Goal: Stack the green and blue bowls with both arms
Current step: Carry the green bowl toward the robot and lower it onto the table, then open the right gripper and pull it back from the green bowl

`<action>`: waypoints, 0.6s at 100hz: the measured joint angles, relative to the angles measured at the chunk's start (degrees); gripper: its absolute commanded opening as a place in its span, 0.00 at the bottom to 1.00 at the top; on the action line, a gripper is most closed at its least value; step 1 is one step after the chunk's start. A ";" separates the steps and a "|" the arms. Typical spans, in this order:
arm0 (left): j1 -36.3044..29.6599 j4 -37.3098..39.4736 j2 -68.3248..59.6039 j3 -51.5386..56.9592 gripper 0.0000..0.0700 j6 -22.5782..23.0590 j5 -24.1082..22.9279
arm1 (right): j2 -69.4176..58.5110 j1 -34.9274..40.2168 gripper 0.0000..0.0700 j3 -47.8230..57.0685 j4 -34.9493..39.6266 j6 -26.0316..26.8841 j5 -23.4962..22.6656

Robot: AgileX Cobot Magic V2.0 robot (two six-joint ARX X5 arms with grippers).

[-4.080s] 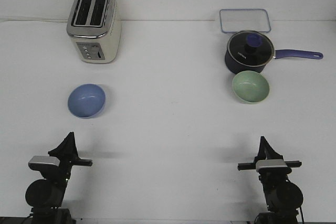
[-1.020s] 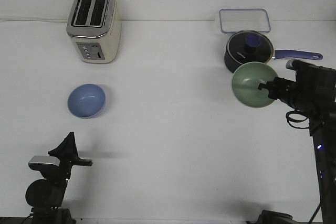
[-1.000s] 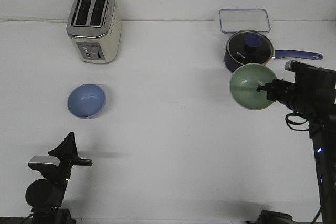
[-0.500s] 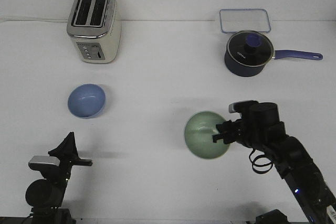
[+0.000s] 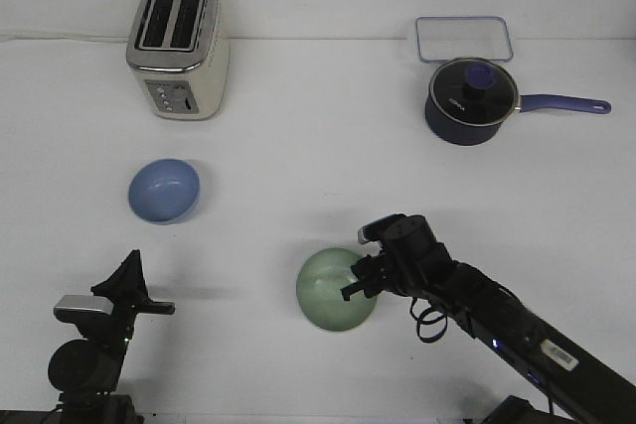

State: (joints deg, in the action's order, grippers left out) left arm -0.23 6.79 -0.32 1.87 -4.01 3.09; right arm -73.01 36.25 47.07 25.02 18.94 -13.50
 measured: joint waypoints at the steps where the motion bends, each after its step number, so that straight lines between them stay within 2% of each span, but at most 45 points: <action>1: 0.00 0.00 0.00 0.00 0.02 0.00 0.00 | -0.35 0.13 0.00 0.00 -0.07 0.00 0.02; 11: 0.00 0.00 0.00 0.00 0.02 0.00 -0.02 | -3.52 1.01 0.00 -0.02 -0.76 -0.04 0.09; 17: 0.00 0.02 0.00 0.00 0.02 0.00 -0.02 | -4.79 1.38 0.04 0.00 -1.42 -0.26 0.07; 22: 0.00 0.02 0.00 0.00 0.02 0.00 -0.02 | -5.40 1.57 0.13 0.00 -1.68 -0.46 0.09; 31: 0.00 0.07 0.00 0.00 0.02 0.00 -0.02 | -5.62 1.57 0.35 0.00 -1.81 -0.52 0.07; 35: 0.00 0.07 0.00 0.00 0.02 0.00 0.00 | -5.62 1.57 0.41 0.00 -1.79 -0.52 0.07; 50: 0.00 0.09 0.00 0.00 0.02 -0.33 0.00 | -5.53 1.53 0.46 0.00 -1.81 -0.61 0.04; 60: 0.00 0.09 0.00 0.02 0.02 -3.26 0.00 | -3.17 0.66 0.48 0.00 -2.32 -0.96 0.07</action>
State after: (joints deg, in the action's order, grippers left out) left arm -0.23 6.87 -0.32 1.89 -7.27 3.09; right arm -76.18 36.91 47.07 22.70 17.98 -13.43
